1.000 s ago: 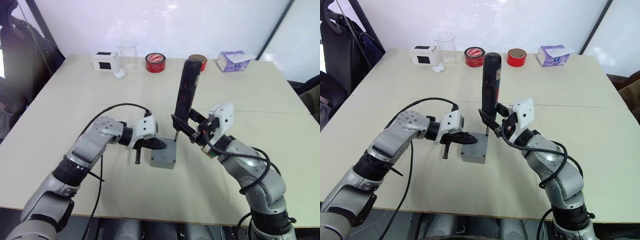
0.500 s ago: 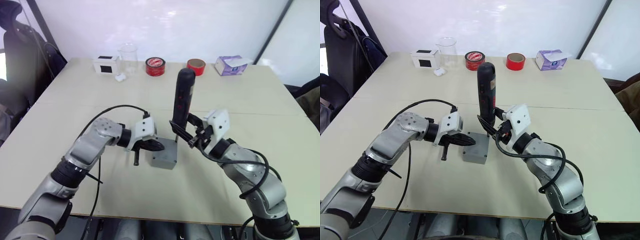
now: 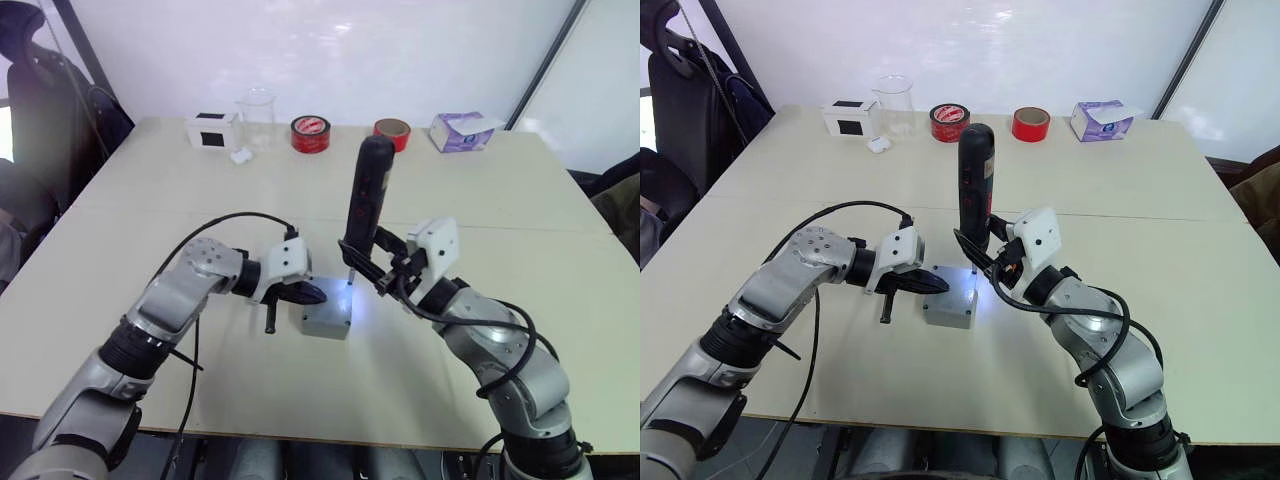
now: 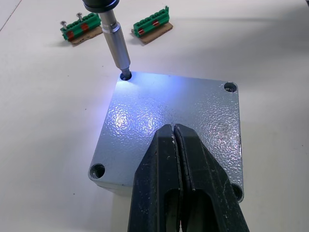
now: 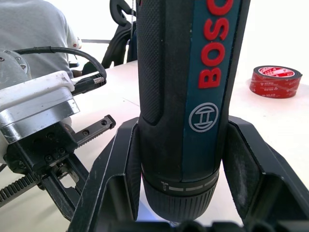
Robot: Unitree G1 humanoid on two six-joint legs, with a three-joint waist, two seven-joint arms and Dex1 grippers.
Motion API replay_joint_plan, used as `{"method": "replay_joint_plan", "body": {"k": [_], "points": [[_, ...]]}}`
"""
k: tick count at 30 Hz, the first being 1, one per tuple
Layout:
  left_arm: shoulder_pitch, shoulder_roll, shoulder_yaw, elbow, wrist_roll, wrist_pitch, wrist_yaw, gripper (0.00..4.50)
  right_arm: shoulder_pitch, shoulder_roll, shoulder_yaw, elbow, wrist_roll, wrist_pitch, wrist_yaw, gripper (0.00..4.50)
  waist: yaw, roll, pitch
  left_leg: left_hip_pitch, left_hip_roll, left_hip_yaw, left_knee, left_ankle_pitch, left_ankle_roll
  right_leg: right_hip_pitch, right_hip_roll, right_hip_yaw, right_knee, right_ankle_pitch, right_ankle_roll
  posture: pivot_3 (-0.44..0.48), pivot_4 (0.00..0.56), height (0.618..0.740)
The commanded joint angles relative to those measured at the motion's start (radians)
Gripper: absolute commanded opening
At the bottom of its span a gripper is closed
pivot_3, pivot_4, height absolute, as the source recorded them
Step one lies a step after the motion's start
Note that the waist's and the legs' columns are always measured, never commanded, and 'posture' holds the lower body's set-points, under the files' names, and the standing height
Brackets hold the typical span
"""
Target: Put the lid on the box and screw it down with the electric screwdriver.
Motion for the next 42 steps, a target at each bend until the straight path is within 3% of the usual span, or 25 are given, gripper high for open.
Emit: {"method": "replay_joint_plan", "body": {"k": [1, 8, 12, 14, 16, 19, 22, 24, 28, 30, 33, 37, 42], "points": [[0.010, 0.003, -0.028, -0.001, 0.022, 0.008, -0.004, 0.00, 0.042, -0.006, 0.031, 0.035, 0.007, 0.060, 0.013, 1.78, 0.000, 0.000, 0.000, 0.000, 0.000, 0.000, 0.000, 0.000, 0.000, 0.000, 0.000, 0.000, 0.000, 0.000, 0.000, 0.000, 0.150, 0.740], [0.016, 0.008, -0.030, -0.007, 0.024, 0.016, -0.008, 0.00, 0.034, -0.014, 0.023, 0.027, 0.003, 0.063, 0.012, 1.78, 0.000, 0.000, 0.000, 0.000, 0.000, 0.000, -0.001, 0.000, 0.000, 0.000, 0.000, 0.000, -0.001, 0.000, 0.000, 0.000, 0.150, 0.740], [0.036, -0.003, 0.019, 0.011, -0.028, 0.049, -0.006, 0.00, -0.087, -0.023, -0.135, -0.020, 0.110, 0.139, -0.026, 1.78, -0.002, 0.000, 0.000, 0.000, 0.001, 0.000, -0.001, 0.000, 0.000, 0.000, -0.001, 0.000, -0.002, 0.000, 0.000, 0.000, 0.150, 0.740], [0.041, -0.017, 0.066, 0.012, -0.082, 0.079, -0.004, 0.00, -0.195, -0.010, -0.276, -0.028, 0.268, 0.206, -0.094, 1.78, -0.001, 0.002, 0.003, -0.001, 0.002, 0.000, -0.001, 0.000, 0.000, -0.001, -0.002, 0.000, -0.002, 0.000, 0.000, 0.000, 0.150, 0.740], [0.033, -0.034, 0.102, 0.023, -0.109, 0.112, 0.020, 0.00, -0.344, -0.027, -0.449, 0.043, 0.464, 0.308, -0.250, 1.78, 0.000, 0.003, 0.006, -0.005, 0.002, 0.000, -0.001, 0.000, 0.000, -0.005, -0.003, 0.000, -0.001, 0.001, -0.001, 0.000, 0.150, 0.740], [0.034, -0.039, 0.125, 0.033, -0.112, 0.109, 0.044, 0.00, -0.504, -0.167, -0.617, 0.192, 0.698, 0.405, -0.313, 1.78, 0.005, 0.005, 0.007, -0.019, 0.001, 0.000, 0.002, 0.001, -0.001, -0.019, -0.004, 0.000, 0.002, 0.002, -0.001, 0.000, 0.150, 0.740], [0.038, -0.082, 0.184, 0.017, -0.110, 0.080, 0.143, 0.00, -0.584, -0.311, -0.710, 0.380, 0.918, 0.499, -0.336, 1.78, 0.002, 0.005, 0.007, -0.019, 0.000, 0.001, 0.000, 0.000, 0.001, -0.019, -0.004, 0.000, -0.001, 0.002, -0.001, 0.000, 0.150, 0.740], [0.027, -0.114, 0.206, 0.008, -0.093, 0.093, 0.224, 0.00, -0.551, -0.445, -0.671, 0.468, 0.907, 0.634, -0.301, 1.78, 0.002, 0.005, 0.007, -0.019, -0.001, 0.002, -0.003, -0.001, 0.003, -0.019, -0.003, 0.000, -0.004, 0.004, 0.003, 0.000, 0.150, 0.740], [0.021, -0.136, 0.256, -0.050, -0.197, 0.122, 0.193, 0.00, -0.430, -0.618, -0.538, 0.545, 0.761, 0.755, -0.255, 1.78, 0.000, 0.004, 0.008, -0.019, -0.002, 0.002, -0.009, -0.002, 0.004, -0.019, -0.002, 0.000, -0.007, 0.004, 0.004, 0.000, 0.150, 0.740], [-0.010, -0.096, 0.253, -0.067, -0.288, 0.212, 0.098, 0.00, -0.352, -0.704, -0.468, 0.554, 0.730, 0.858, -0.199, 1.78, 0.000, 0.007, 0.009, -0.020, -0.002, 0.003, -0.009, -0.002, 0.004, -0.021, -0.003, 0.001, -0.007, 0.004, 0.004, 0.000, 0.150, 0.740], [0.000, -0.016, 0.177, -0.123, -0.245, 0.197, 0.042, 0.00, -0.222, -0.807, -0.428, 0.528, 0.721, 0.948, -0.080, 1.78, 0.003, 0.010, 0.010, -0.021, -0.002, 0.003, -0.009, -0.001, 0.003, -0.024, -0.002, 0.001, -0.005, 0.003, 0.004, 0.000, 0.150, 0.740], [0.031, 0.020, 0.127, -0.214, -0.257, 0.176, 0.002, 0.00, -0.174, -0.842, -0.409, 0.599, 0.723, 0.998, 0.014, 1.78, -0.009, 0.011, 0.010, -0.020, -0.002, 0.004, -0.010, -0.001, 0.003, -0.024, -0.001, 0.002, -0.005, 0.003, 0.005, 0.000, 0.150, 0.740], [0.036, -0.006, 0.118, -0.263, -0.271, 0.198, 0.037, 0.00, -0.196, -0.831, -0.367, 0.661, 0.623, 1.001, 0.052, 1.78, -0.019, 0.010, 0.011, -0.019, -0.002, 0.003, -0.008, 0.000, 0.001, -0.022, -0.001, 0.003, -0.005, 0.001, 0.002, 0.000, 0.150, 0.740]]}}
